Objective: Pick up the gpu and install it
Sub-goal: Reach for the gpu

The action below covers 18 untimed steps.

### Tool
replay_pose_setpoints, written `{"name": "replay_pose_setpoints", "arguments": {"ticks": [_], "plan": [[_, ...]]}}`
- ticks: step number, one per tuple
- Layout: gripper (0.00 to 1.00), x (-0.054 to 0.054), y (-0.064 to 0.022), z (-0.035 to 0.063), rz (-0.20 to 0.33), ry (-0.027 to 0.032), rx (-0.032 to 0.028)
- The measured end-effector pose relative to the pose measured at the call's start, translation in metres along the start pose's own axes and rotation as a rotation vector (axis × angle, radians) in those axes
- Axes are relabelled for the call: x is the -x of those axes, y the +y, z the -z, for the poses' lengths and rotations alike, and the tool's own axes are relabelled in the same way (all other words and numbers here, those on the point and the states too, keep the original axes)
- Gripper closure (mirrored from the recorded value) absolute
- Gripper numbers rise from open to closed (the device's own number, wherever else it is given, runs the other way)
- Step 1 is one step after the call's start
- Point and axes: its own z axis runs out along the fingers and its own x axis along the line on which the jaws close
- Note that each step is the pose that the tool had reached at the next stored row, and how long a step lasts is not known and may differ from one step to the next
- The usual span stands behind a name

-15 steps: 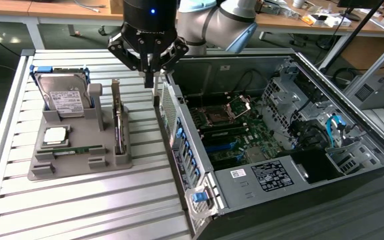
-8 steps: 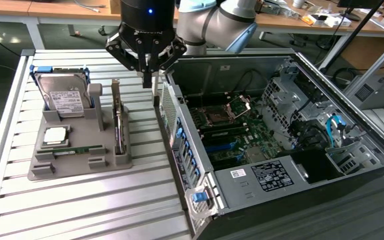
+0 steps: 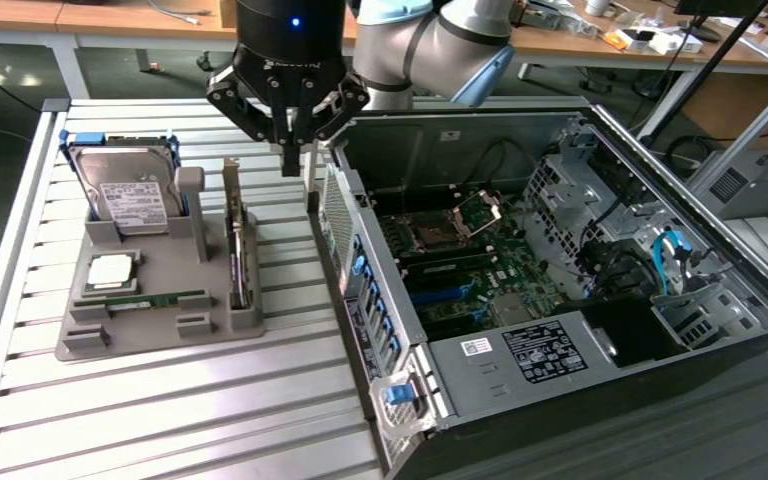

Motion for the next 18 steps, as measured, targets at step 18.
{"name": "replay_pose_setpoints", "arguments": {"ticks": [18], "plan": [[0.89,-0.013,-0.001,0.0004,0.0,0.0,0.0]]}}
